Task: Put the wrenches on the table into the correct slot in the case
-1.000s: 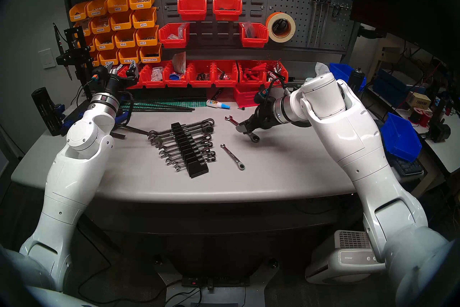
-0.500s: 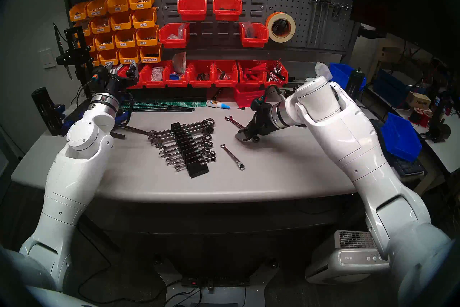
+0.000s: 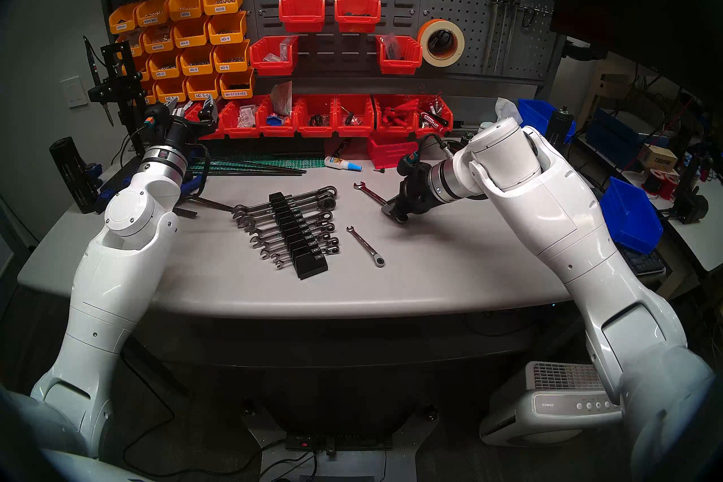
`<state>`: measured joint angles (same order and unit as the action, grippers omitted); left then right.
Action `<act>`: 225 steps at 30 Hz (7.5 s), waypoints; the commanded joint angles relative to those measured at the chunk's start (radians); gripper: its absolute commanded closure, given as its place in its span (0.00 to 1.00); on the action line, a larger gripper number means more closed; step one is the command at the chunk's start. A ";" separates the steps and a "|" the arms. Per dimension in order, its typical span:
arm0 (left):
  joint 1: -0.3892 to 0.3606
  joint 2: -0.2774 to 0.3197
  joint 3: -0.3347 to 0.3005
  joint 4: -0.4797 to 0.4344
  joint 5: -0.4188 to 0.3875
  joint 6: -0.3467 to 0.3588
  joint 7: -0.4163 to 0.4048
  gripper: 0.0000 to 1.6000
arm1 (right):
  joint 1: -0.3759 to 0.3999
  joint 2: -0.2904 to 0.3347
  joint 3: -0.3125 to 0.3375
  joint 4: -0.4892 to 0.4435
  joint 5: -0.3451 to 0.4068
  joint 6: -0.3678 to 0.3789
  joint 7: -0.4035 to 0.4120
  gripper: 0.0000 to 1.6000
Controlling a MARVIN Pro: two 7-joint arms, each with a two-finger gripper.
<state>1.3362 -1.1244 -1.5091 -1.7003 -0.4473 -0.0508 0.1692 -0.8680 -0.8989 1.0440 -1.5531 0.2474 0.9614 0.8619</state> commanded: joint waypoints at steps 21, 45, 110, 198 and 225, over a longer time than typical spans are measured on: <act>-0.032 0.001 -0.008 -0.027 0.000 -0.011 -0.002 0.00 | 0.066 0.026 0.020 -0.009 0.040 -0.001 -0.022 1.00; -0.032 0.002 -0.008 -0.027 0.000 -0.011 -0.002 0.00 | 0.111 -0.044 0.118 0.054 0.248 -0.026 0.057 1.00; 0.119 0.041 -0.108 -0.212 -0.215 0.126 -0.093 0.00 | 0.259 -0.101 -0.037 0.209 0.359 -0.293 0.262 1.00; 0.135 -0.085 -0.199 -0.497 -0.909 0.786 0.317 0.00 | 0.378 -0.380 -0.174 0.449 0.164 -0.615 0.297 1.00; 0.129 -0.104 -0.196 -0.495 -0.868 0.756 0.315 0.36 | 0.363 -0.370 -0.178 0.445 0.154 -0.604 0.314 1.00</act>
<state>1.4854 -1.2264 -1.6847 -2.1607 -1.2965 0.7090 0.5039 -0.5380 -1.2679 0.8464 -1.0908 0.3973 0.3535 1.1839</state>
